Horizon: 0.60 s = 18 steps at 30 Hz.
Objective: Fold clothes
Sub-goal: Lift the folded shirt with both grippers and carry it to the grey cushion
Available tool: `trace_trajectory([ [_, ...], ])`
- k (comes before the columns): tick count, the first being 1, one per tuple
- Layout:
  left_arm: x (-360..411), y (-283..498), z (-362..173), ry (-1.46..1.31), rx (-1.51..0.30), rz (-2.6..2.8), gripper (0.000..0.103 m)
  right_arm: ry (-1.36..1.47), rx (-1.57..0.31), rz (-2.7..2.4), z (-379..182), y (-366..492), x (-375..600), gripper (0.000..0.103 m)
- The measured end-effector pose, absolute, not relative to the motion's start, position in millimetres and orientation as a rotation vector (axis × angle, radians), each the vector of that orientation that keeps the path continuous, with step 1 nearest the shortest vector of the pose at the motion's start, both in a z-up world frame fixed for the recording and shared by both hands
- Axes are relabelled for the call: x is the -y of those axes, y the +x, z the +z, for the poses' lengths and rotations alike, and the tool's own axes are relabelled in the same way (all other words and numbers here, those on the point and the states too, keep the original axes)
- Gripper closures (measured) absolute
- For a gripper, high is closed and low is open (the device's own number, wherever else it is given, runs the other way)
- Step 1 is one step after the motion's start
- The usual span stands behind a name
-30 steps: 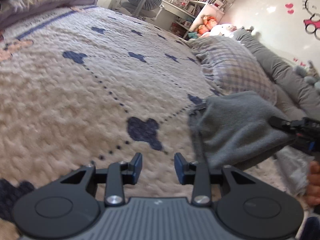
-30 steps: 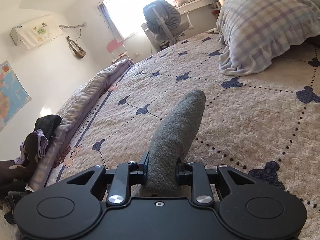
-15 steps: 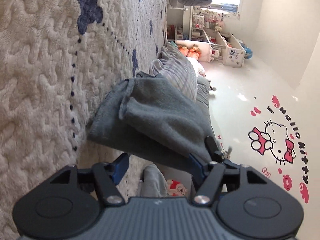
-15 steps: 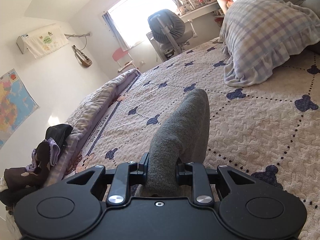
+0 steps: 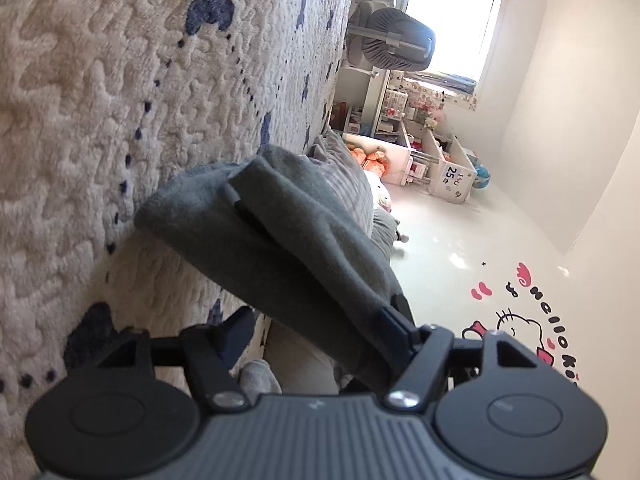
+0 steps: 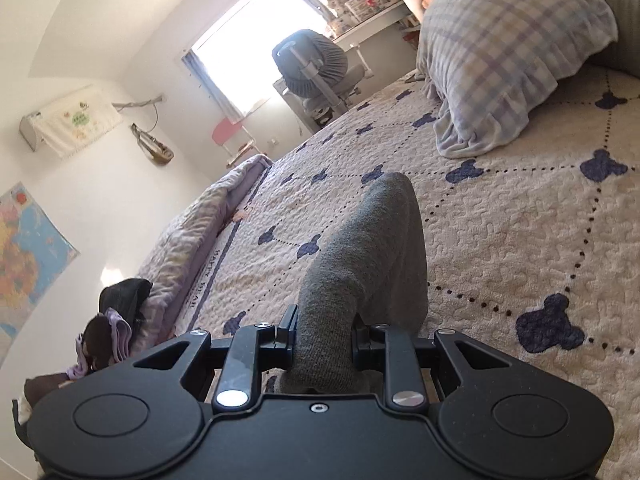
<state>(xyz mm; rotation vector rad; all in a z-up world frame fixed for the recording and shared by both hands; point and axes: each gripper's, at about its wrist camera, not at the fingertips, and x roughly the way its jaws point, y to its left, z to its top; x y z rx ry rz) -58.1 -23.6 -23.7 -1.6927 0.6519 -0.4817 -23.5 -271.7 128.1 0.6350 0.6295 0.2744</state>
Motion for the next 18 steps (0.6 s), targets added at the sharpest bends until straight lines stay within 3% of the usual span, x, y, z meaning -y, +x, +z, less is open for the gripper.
trace_trajectory([
  [4,23.8,-58.1,-24.7,-1.707,-0.611,-0.429,0.033,0.66,-0.642,0.271,123.7,-26.6,279.7,0.081],
  [9,26.0,-52.7,-15.3,-1.627,-0.604,-0.435,0.071,0.664,-0.628,0.262,121.4,-32.3,293.0,0.081],
  [12,29.4,-44.9,-5.7,-1.548,-0.621,-0.44,0.078,0.648,-0.62,0.257,119.1,-35.2,301.5,0.081],
  [18,54.1,-12.3,17.1,-1.366,-0.642,-0.511,0.083,0.638,-0.588,0.234,115.6,-40.2,332.9,0.081],
])
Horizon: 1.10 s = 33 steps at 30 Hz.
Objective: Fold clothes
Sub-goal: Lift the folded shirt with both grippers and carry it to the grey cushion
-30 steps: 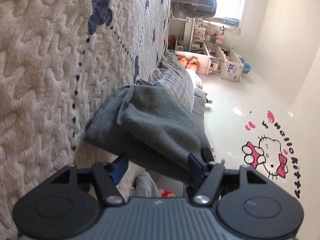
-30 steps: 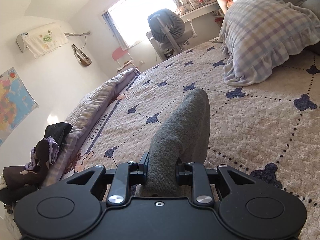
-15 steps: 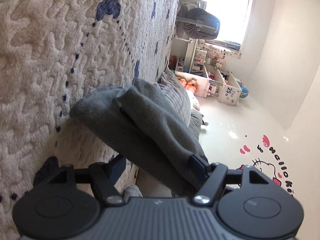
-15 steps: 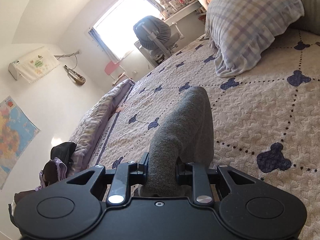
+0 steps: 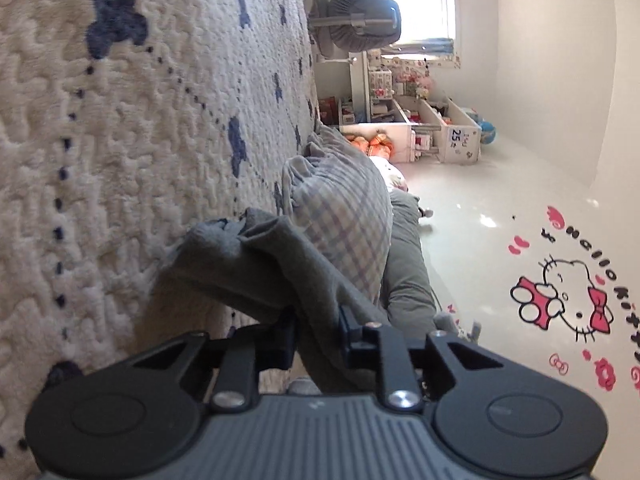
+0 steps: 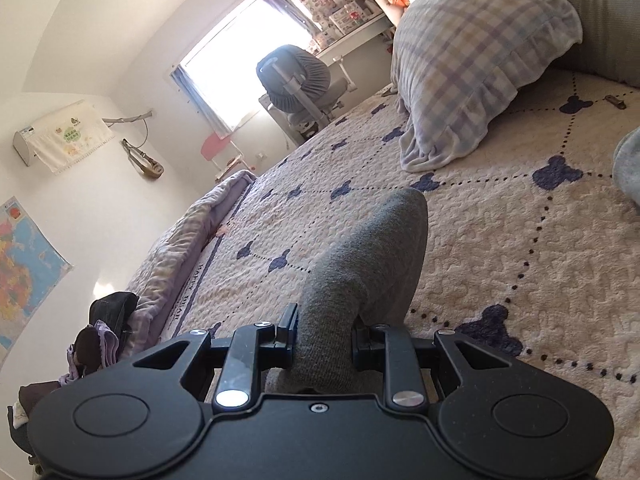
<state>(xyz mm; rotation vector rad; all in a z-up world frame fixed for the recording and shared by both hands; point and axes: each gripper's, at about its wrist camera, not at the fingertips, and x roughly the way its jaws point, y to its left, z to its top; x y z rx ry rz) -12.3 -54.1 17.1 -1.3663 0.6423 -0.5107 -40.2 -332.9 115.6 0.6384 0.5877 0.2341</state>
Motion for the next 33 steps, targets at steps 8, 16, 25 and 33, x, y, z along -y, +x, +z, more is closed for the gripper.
trace_trajectory([
  [8,169.5,43.1,78.5,-1.135,-0.617,-0.846,0.083,0.597,-0.339,0.127,150.0,-72.2,420.3,0.081],
  [16,365.5,59.2,81.7,-0.821,-0.824,-1.06,0.076,0.657,0.035,-0.304,132.0,-165.5,507.6,0.079],
  [25,396.5,61.2,43.7,-0.715,-0.92,-0.916,0.07,0.964,-0.234,-0.443,33.0,-155.7,551.7,0.075],
  [33,386.5,68.3,54.2,-0.748,-0.914,-0.895,0.07,1.069,-0.269,-0.429,39.3,-161.3,567.5,0.074],
])
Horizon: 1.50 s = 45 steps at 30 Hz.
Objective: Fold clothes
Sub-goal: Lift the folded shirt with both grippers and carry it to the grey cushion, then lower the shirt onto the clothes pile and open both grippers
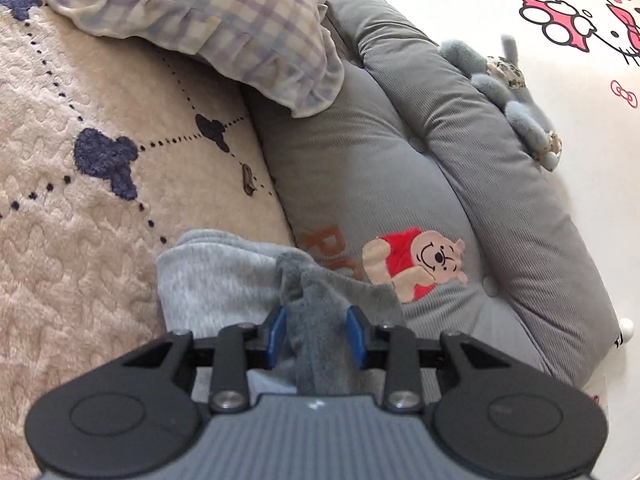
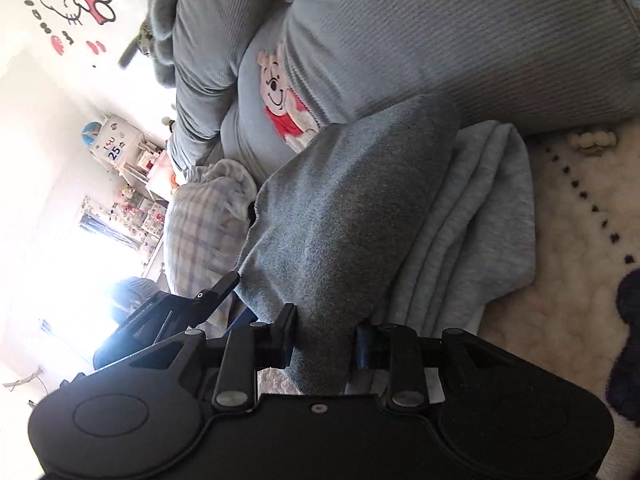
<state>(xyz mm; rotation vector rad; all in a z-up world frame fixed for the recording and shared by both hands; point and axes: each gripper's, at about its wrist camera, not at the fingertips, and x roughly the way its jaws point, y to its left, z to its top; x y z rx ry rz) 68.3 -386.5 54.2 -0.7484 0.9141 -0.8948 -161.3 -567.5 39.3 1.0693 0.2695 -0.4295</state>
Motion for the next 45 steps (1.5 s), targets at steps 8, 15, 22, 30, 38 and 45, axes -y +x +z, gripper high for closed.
trace_trajectory([
  [8,349.8,49.2,60.0,-0.595,-0.922,-0.798,0.047,0.837,-0.346,-0.469,71.8,-181.2,520.9,0.067],
  [15,291.8,32.8,67.1,-0.427,-0.934,-0.699,0.038,0.46,-0.293,-0.441,119.6,-165.7,487.0,0.051],
  [22,216.5,22.7,74.4,-0.323,-0.904,-0.527,0.032,0.368,-0.411,-0.58,107.6,-106.7,548.1,0.05],
  [30,149.3,18.6,68.8,-0.326,-0.916,-0.434,0.031,0.259,-0.524,-0.549,70.2,-88.3,555.1,0.039],
  [38,120.5,0.9,62.6,-0.347,-0.926,-0.386,0.031,0.206,-0.545,-0.531,69.0,-86.5,549.4,0.035],
  [45,84.8,-7.8,58.8,-0.397,-0.927,-0.336,0.031,0.257,-0.583,-0.521,83.1,-84.6,546.9,0.024],
])
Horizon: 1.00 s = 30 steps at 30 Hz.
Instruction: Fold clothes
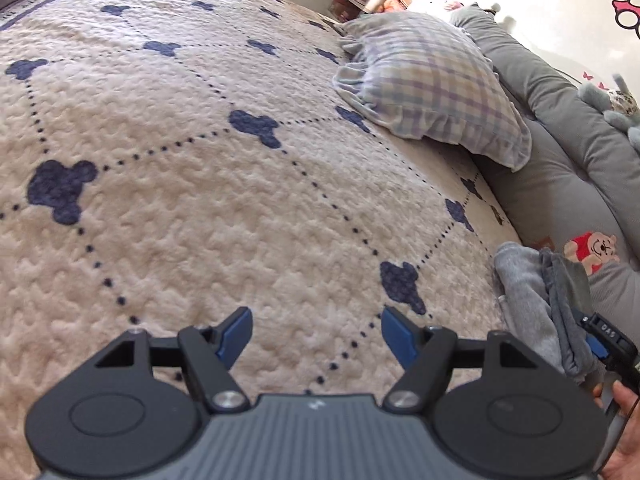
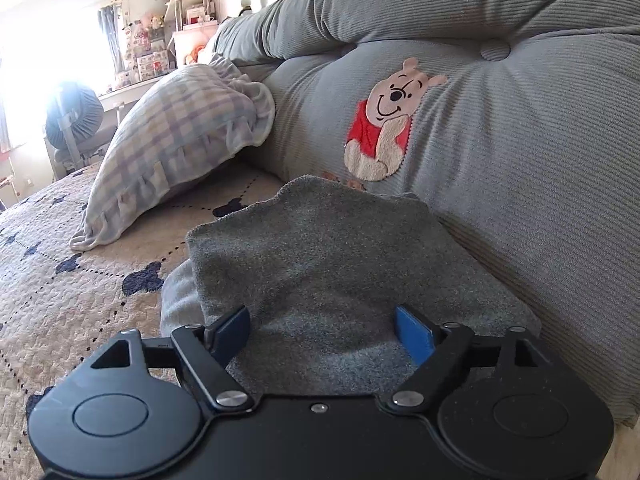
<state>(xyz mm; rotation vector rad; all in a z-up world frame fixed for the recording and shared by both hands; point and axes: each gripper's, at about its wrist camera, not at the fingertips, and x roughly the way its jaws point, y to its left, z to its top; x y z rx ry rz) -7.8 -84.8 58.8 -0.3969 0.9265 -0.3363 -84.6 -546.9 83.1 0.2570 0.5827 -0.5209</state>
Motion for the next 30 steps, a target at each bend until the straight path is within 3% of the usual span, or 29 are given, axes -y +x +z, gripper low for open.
trace_trajectory([
  [20,14.3,-24.3,40.9,-0.434,-0.913,-0.225,0.031,0.206,-0.629,-0.457,92.7,-94.5,458.0,0.017],
  [25,-8.2,-31.6,34.4,-0.449,-0.912,-0.189,0.03,0.434,-0.671,-0.306,94.6,-99.3,436.8,0.016],
  [30,-23.6,-39.0,38.4,-0.399,-0.877,-0.146,0.03,0.336,-0.71,-0.182,87.8,-88.7,372.7,0.016],
])
